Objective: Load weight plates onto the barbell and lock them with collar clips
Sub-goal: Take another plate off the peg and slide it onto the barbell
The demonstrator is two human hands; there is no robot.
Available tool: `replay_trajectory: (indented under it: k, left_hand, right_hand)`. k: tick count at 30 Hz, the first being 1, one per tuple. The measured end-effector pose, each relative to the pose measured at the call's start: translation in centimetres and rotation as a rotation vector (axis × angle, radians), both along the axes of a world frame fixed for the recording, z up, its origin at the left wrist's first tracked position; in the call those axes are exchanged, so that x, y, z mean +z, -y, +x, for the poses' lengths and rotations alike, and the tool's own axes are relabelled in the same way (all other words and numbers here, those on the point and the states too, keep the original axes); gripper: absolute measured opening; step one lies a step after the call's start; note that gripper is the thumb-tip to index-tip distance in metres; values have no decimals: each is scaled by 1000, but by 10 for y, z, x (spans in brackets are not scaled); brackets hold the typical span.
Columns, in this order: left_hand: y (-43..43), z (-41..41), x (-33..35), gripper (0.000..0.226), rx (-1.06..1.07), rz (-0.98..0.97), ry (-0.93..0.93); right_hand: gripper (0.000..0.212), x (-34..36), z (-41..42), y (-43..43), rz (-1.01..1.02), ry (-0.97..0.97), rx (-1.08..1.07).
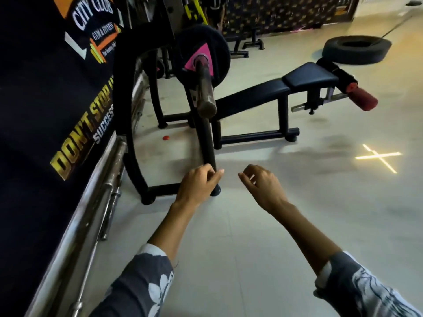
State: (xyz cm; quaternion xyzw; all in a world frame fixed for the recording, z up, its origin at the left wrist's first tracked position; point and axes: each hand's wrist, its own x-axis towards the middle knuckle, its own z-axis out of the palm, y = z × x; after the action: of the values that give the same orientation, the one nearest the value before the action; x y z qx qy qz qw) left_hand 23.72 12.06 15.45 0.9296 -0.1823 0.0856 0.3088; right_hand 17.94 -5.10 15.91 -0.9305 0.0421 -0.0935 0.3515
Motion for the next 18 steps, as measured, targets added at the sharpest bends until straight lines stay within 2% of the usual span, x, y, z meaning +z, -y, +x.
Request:
replay_trajectory:
  k: [3, 10, 18]
  left_hand:
    - [16, -3, -25, 34, -123, 87, -164]
    - [75, -24, -86, 34, -302, 100, -199]
    - [243, -46, -117, 33, -655, 238, -218]
  right_hand:
    - [29, -24, -19, 9, -27, -133, -71]
    - [32, -70, -70, 48, -63, -339, -238]
    - [29, -107, -138, 174, -95, -398, -606]
